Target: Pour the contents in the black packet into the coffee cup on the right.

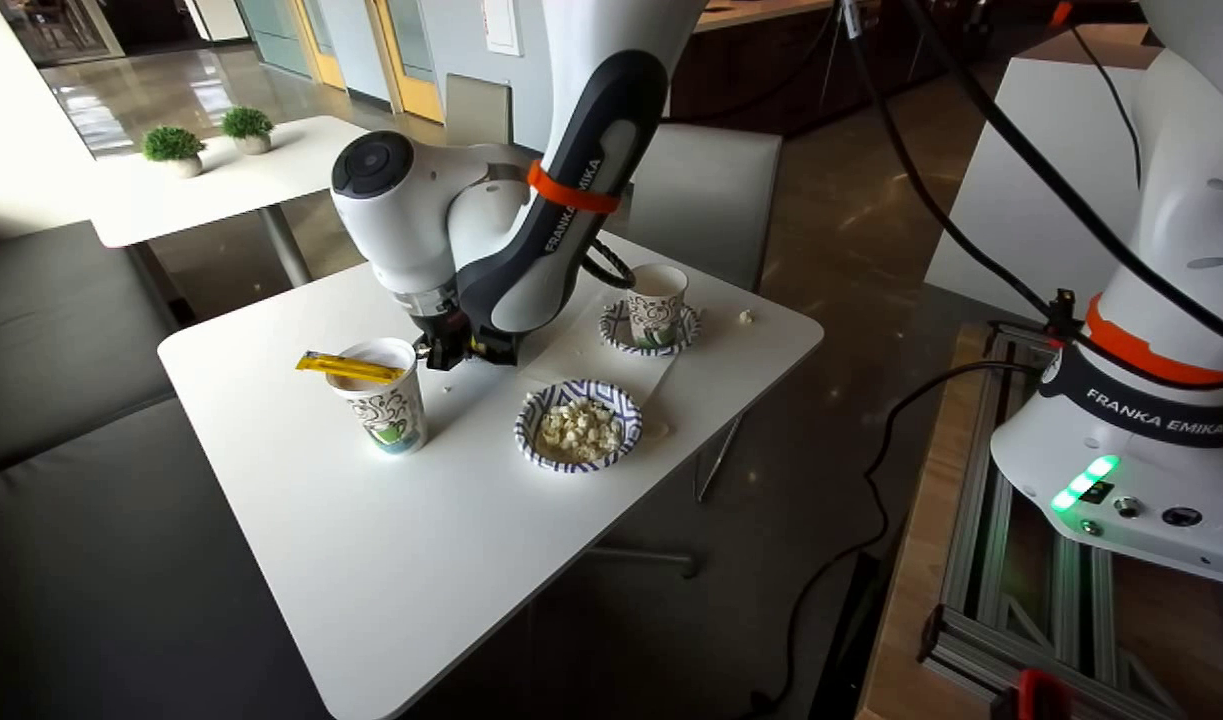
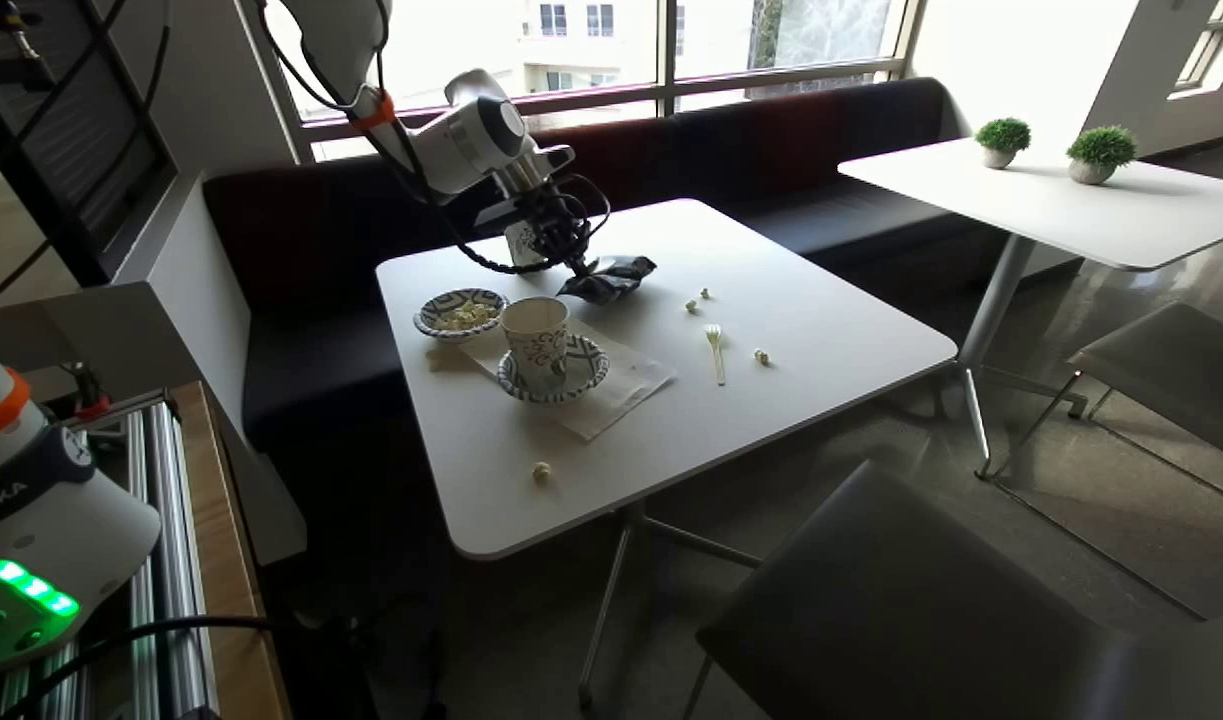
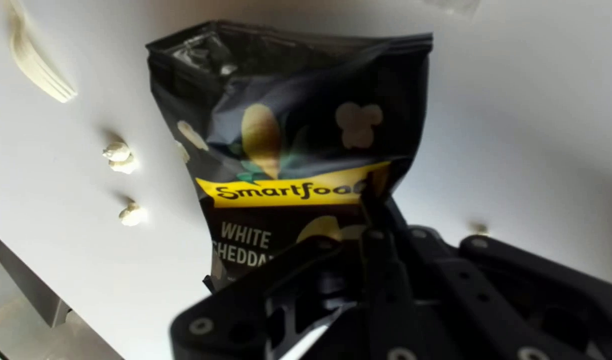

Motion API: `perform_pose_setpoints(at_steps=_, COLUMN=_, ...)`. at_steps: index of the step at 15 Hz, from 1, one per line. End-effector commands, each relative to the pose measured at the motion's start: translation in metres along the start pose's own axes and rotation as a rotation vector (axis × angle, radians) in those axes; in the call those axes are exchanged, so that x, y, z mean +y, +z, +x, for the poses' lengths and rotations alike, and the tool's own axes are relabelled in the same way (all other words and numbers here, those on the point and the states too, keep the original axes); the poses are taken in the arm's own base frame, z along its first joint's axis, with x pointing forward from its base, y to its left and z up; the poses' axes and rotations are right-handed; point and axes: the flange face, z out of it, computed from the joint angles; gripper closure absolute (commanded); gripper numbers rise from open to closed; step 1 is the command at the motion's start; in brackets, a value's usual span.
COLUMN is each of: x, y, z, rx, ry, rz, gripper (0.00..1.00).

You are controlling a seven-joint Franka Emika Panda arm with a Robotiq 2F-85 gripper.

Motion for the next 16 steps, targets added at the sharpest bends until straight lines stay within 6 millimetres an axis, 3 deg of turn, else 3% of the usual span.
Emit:
perform_pose_setpoints(at_steps=1, x=0.029, y=-0.05, z=-0.009, rx=-0.02, ry=-0.01, rz=0.033, gripper=1.0)
perform_pose_setpoints(at_steps=5, x=0.07, y=-0.122, z=-0.023, rx=0.017, ry=0.023, rz=0.092, gripper=1.0)
perform_pose_setpoints(at_steps=8, x=0.102, y=-0.165, z=-0.048, rx=0.069, ry=0.055, rz=0.177, gripper=1.0)
perform_pose_setpoints(at_steps=11, x=0.124, y=-0.188, z=-0.08, rx=0.127, ry=0.052, rz=0.301, gripper=1.0)
perform_pose_setpoints(at_steps=14, x=0.133, y=-0.193, z=-0.117, rx=0.191, ry=0.065, rz=0.398, gripper=1.0)
perform_pose_setpoints(at_steps=16, x=0.136, y=-0.195, z=-0.131, rx=0.236, ry=0.08, rz=0.442, gripper=1.0)
